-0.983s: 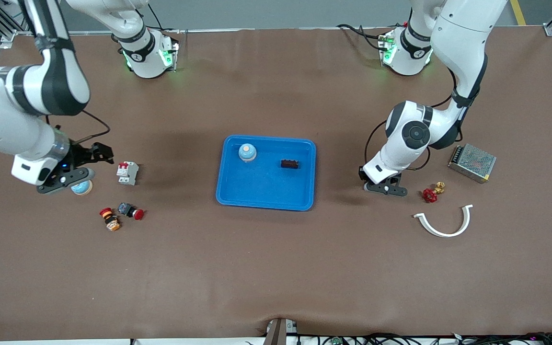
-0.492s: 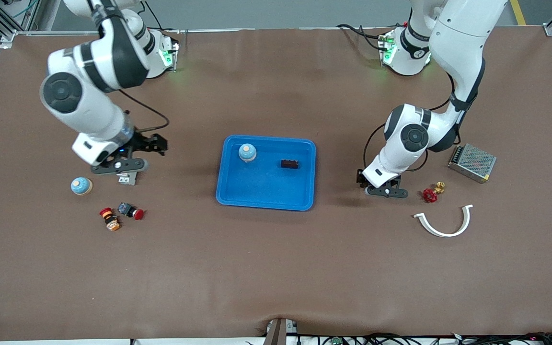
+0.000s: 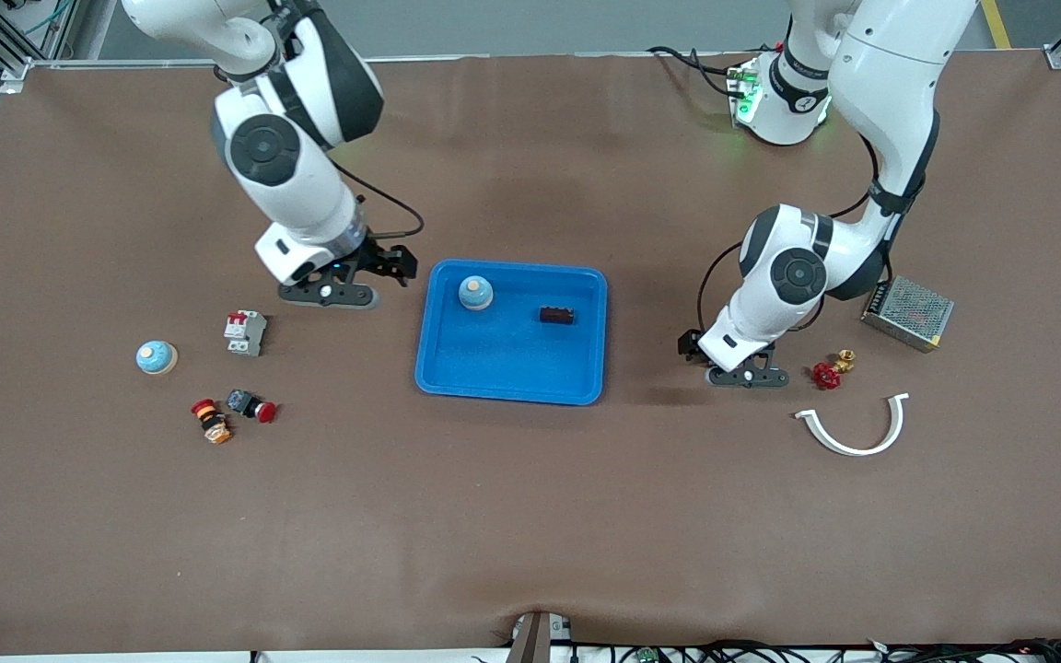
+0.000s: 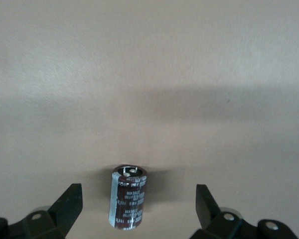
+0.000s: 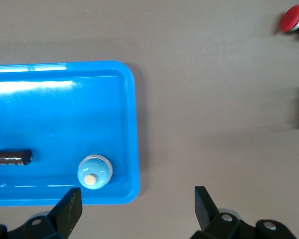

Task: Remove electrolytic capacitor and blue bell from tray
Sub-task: 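Release the capacitor near the red valve while the right gripper returns to the tray, then grasp the second bell with the right gripper while the left gripper returns to the tray, then carry the bell toward the first bell while the left gripper grasps the second capacitor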

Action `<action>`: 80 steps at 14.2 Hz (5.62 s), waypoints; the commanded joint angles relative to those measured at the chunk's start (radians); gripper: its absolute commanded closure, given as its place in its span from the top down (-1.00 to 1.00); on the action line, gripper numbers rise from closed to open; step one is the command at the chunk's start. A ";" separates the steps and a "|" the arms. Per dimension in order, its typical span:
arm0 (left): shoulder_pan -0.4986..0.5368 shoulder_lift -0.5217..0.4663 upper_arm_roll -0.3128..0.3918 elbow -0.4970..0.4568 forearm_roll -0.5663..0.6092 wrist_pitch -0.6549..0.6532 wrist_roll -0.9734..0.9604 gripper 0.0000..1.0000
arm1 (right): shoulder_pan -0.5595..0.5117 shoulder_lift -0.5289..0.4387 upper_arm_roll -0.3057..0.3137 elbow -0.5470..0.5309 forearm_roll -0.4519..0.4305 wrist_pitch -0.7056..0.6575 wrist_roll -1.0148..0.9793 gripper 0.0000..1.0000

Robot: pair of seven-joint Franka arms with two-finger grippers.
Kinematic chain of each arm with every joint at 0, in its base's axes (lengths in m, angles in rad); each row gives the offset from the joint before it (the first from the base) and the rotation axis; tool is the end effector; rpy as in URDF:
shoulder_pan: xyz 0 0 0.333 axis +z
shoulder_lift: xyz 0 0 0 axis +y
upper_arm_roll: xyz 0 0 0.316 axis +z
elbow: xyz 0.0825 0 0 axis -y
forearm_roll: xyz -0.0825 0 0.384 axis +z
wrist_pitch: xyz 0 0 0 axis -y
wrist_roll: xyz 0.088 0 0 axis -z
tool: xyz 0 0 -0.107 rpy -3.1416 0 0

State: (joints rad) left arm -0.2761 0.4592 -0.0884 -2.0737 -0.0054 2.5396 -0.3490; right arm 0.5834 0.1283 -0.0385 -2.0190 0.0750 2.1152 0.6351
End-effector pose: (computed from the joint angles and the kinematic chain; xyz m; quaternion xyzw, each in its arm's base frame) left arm 0.5516 -0.2099 0.2064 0.9998 -0.0009 -0.0034 0.0212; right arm 0.4886 0.3007 0.3861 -0.9973 0.0648 0.0295 0.0155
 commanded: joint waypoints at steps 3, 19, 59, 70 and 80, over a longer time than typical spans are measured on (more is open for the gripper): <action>-0.015 -0.016 -0.005 0.035 -0.013 -0.044 -0.178 1.00 | 0.110 0.100 -0.014 -0.003 0.025 0.139 0.188 1.00; -0.090 -0.059 -0.082 0.061 -0.100 -0.033 -1.317 1.00 | 0.242 0.350 -0.015 0.000 0.020 0.365 0.224 1.00; -0.394 0.203 -0.077 0.264 0.174 -0.032 -2.165 1.00 | 0.116 0.266 -0.018 0.008 0.014 0.186 -0.030 -0.51; -0.394 0.225 -0.077 0.300 0.176 -0.031 -2.158 1.00 | -0.322 0.220 -0.024 -0.020 0.014 0.123 -0.833 -0.51; -0.410 0.228 -0.077 0.302 0.205 -0.038 -2.139 -1.00 | -0.329 0.258 -0.021 -0.156 0.014 0.396 -0.839 -0.52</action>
State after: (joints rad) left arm -0.6774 0.6727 -0.1719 -1.7941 0.1739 2.5094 -2.4791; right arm 0.2562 0.3890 -0.0641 -2.1647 0.0784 2.4913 -0.1995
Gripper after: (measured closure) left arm 0.696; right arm 0.344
